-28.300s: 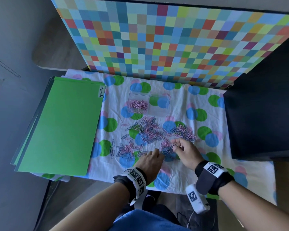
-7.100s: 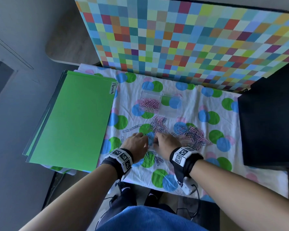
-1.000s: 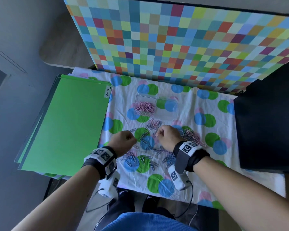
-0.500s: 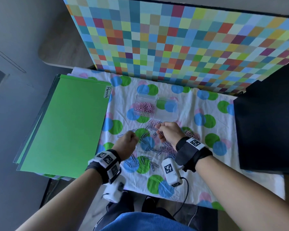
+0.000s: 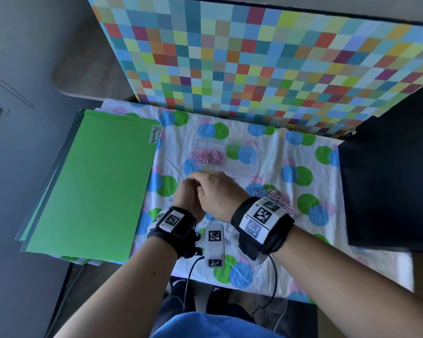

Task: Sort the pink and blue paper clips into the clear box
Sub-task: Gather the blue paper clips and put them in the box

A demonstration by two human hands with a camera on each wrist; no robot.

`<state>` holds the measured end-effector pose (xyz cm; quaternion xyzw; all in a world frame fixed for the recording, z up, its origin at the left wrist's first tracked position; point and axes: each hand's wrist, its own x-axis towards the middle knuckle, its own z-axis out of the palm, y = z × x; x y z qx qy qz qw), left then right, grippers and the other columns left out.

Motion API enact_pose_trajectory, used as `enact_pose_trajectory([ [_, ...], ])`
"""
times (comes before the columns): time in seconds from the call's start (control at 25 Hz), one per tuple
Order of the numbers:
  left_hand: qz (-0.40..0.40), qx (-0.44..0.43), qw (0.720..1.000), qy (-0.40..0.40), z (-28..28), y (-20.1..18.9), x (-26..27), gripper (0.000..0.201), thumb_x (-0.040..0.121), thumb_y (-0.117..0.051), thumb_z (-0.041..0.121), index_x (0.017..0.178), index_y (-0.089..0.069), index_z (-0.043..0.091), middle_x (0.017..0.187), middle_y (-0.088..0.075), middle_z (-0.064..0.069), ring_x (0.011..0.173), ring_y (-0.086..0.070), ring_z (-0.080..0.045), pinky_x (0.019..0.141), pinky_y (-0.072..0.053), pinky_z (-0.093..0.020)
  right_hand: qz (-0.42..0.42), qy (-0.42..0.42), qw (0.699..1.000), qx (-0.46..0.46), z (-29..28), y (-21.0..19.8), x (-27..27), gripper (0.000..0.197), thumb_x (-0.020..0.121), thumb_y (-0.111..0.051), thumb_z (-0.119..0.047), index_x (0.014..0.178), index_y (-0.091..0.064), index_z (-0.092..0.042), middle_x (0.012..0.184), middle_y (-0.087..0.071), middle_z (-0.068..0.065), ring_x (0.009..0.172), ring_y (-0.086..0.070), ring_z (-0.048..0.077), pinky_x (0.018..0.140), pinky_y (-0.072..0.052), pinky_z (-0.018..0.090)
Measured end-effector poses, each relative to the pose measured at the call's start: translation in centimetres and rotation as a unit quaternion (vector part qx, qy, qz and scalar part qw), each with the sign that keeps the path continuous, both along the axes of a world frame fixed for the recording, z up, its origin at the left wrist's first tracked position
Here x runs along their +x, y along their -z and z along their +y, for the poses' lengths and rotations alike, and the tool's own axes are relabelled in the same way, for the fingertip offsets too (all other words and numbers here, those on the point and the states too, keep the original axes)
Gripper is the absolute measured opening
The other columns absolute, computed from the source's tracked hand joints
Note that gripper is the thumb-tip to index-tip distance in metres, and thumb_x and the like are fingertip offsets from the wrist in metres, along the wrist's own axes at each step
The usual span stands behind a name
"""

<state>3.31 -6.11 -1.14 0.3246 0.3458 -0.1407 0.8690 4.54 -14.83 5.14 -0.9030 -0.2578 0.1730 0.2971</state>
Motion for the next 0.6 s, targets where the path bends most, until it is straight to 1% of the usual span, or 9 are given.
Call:
enact_pose_trajectory([
  [0.08, 0.002, -0.005, 1.0, -0.009, 0.1, -0.8, 1.2, 0.024, 0.091, -0.034, 0.01, 0.073, -0.051, 0.01, 0.065, -0.053, -0.008, 0.061, -0.054, -0.017, 0.059, -0.044, -0.025, -0.029, 0.071, 0.995, 0.071, -1.4, -0.3, 0.4, 0.032, 0.086, -0.048, -0.003, 0.115, -0.063, -0.008, 0.109, -0.068, 0.012, 0.1, -0.063, 0.025, 0.088, -0.052, 0.037],
  [0.16, 0.011, 0.019, 1.0, -0.013, 0.8, -1.6, 3.2, 0.025, 0.088, -0.035, 0.006, 0.065, -0.044, 0.012, 0.051, -0.046, -0.003, 0.04, -0.042, -0.011, 0.04, -0.032, -0.019, -0.028, 0.175, 0.979, 0.102, -3.7, 0.2, 1.3, 0.029, 0.088, -0.049, -0.003, 0.111, -0.065, -0.008, 0.108, -0.07, 0.008, 0.098, -0.065, 0.021, 0.089, -0.052, 0.033],
  [0.2, 0.012, 0.048, 0.999, -0.003, 1.1, -2.0, 4.4, 0.025, 0.087, -0.034, 0.006, 0.063, -0.04, 0.013, 0.047, -0.043, -0.001, 0.035, -0.037, -0.01, 0.038, -0.025, -0.016, -0.013, 0.21, 0.974, 0.085, -5.0, 0.9, 1.6, 0.028, 0.089, -0.048, -0.004, 0.109, -0.065, -0.008, 0.108, -0.07, 0.008, 0.099, -0.065, 0.021, 0.089, -0.052, 0.032],
  [0.28, 0.01, 0.113, 0.993, 0.026, 1.5, -3.0, 7.0, 0.026, 0.088, -0.032, 0.006, 0.063, -0.039, 0.014, 0.045, -0.04, 0.0, 0.034, -0.033, -0.01, 0.038, -0.021, -0.014, 0.021, 0.213, 0.977, 0.015, -6.6, 2.6, 1.9, 0.028, 0.09, -0.045, -0.005, 0.11, -0.065, -0.007, 0.112, -0.068, 0.01, 0.103, -0.064, 0.023, 0.091, -0.05, 0.03],
  [0.36, 0.018, 0.196, 0.978, 0.062, 1.5, -3.9, 9.3, 0.025, 0.09, -0.035, 0.006, 0.068, -0.044, 0.011, 0.054, -0.043, -0.003, 0.043, -0.038, -0.014, 0.039, -0.027, -0.015, 0.051, 0.159, 0.984, -0.061, -7.2, 4.5, 1.6, 0.031, 0.09, -0.043, -0.005, 0.114, -0.063, -0.007, 0.118, -0.064, 0.013, 0.108, -0.061, 0.024, 0.094, -0.049, 0.033],
  [0.44, 0.015, 0.308, 0.943, 0.126, 1.5, -3.9, 10.8, 0.019, 0.092, -0.041, 0.009, 0.081, -0.055, 0.003, 0.065, -0.048, -0.007, 0.057, -0.048, -0.02, 0.048, -0.045, -0.025, 0.062, 0.09, 0.986, -0.128, -7.1, 5.8, 1.3, 0.037, 0.09, -0.043, -0.004, 0.123, -0.058, -0.009, 0.125, -0.057, 0.011, 0.112, -0.055, 0.024, 0.095, -0.047, 0.038],
  [0.48, 0.008, 0.357, 0.918, 0.172, 1.6, -3.7, 11.2, 0.022, 0.091, -0.046, 0.014, 0.093, -0.06, -0.002, 0.071, -0.052, -0.008, 0.066, -0.053, -0.022, 0.062, -0.052, -0.033, 0.056, 0.055, 0.985, -0.154, -6.9, 6.3, 1.1, 0.041, 0.089, -0.043, -0.003, 0.127, -0.054, -0.01, 0.129, -0.053, 0.01, 0.115, -0.052, 0.025, 0.096, -0.045, 0.039],
  [0.56, -0.006, 0.428, 0.864, 0.266, 1.8, -3.3, 11.3, 0.041, 0.09, -0.052, 0.024, 0.117, -0.059, -0.006, 0.094, -0.062, -0.015, 0.091, -0.059, -0.028, 0.092, -0.05, -0.043, 0.015, 0.006, 0.98, -0.196, -6.6, 6.9, 1.0, 0.047, 0.086, -0.045, -0.003, 0.132, -0.048, -0.01, 0.134, -0.046, 0.01, 0.117, -0.046, 0.027, 0.094, -0.044, 0.04],
  [0.6, -0.025, 0.445, 0.846, 0.292, 1.7, -3.3, 11.0, 0.041, 0.09, -0.052, 0.024, 0.12, -0.058, -0.004, 0.11, -0.063, -0.018, 0.104, -0.059, -0.031, 0.1, -0.046, -0.044, -0.01, -0.004, 0.977, -0.211, -6.5, 7.1, 0.9, 0.048, 0.085, -0.046, -0.004, 0.133, -0.047, -0.01, 0.135, -0.044, 0.01, 0.116, -0.046, 0.028, 0.092, -0.045, 0.04],
])
